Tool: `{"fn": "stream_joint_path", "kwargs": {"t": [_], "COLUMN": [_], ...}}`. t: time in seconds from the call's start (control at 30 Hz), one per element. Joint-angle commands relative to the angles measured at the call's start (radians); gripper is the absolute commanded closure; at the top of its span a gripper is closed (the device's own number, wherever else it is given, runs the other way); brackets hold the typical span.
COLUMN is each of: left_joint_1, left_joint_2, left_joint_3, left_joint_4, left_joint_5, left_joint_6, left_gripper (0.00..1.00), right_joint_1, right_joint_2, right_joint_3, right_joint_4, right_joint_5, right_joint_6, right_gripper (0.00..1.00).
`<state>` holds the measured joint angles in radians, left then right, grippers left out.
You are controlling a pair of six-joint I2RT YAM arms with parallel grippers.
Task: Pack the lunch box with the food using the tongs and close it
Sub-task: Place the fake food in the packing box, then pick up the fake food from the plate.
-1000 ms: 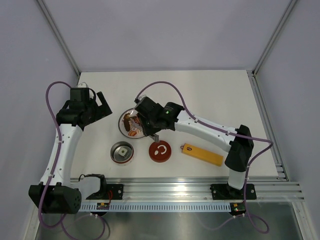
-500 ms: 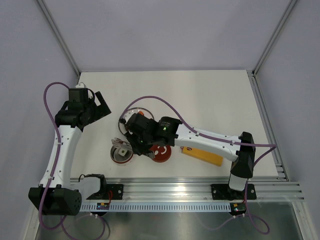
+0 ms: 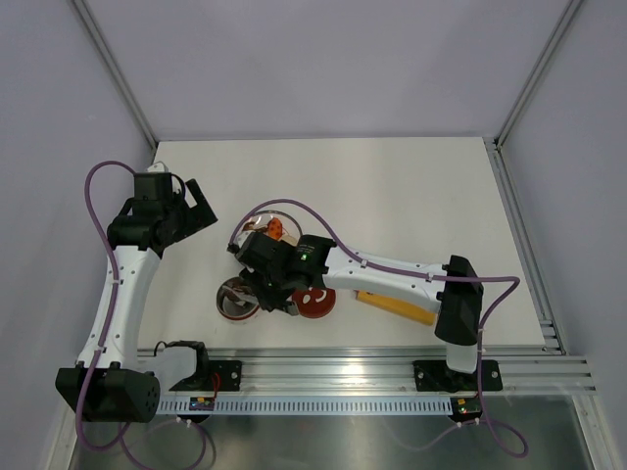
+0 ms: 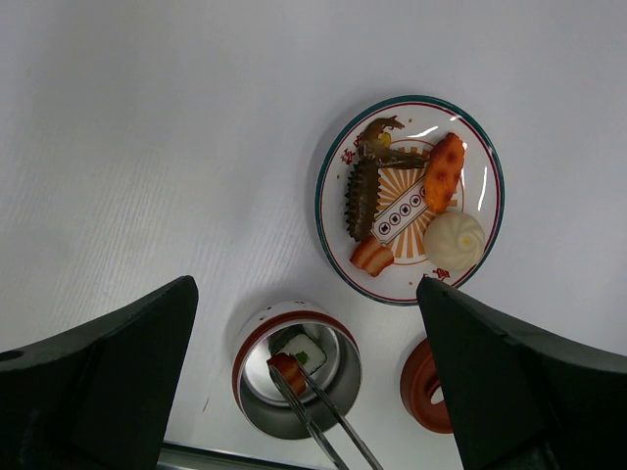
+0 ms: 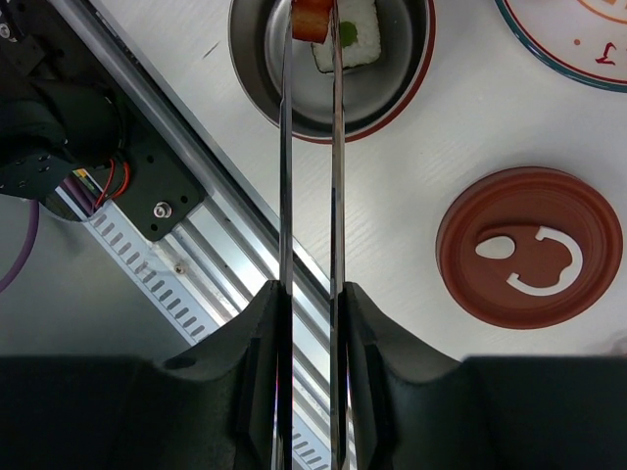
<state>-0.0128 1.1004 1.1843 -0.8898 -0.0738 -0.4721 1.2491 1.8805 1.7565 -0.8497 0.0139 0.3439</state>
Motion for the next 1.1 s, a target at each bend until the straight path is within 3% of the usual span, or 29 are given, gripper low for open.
{"fn": "stream_joint_path", "kwargs": {"t": [0.0,0.2,0.47,0.77,1.07], "left_joint_1": [0.005,0.005,0.005,0.005,0.005], "left_joint_2": [-0.022,-0.022,-0.024,-0.027,-0.025], "left_joint_3": [0.029,0.020,0.012,0.008,0.003], "left_joint_4": [0.023,0.028,0.028,0.031,0.034], "left_joint_5": [-0.017,-0.015,-0.012,-0.012,-0.012], "left_joint_6": [0.003,0.003,0.004,0.004,0.010], "left_gripper": [0.01,0.01,0.01,0.01,0.01], "right_joint_1": [0.010,0.012,0.012,0.007,-0.048], "right_joint_2": [-0.003,-0.001,-0.024,-0.106,-0.141], "right_joint_3": [0.014,0.021,0.023,0.038,-0.008], "right_joint_4": [0.032,0.029,0.029,0.021,0.037], "right_joint_5": [-0.009,-0.009,0.009,0.185,0.219], "right_joint_6": [-0.017,-0.020,-0.019,-0.040,-0.019], "right_gripper": [0.64,0.50,0.49,0.49,0.49]}}
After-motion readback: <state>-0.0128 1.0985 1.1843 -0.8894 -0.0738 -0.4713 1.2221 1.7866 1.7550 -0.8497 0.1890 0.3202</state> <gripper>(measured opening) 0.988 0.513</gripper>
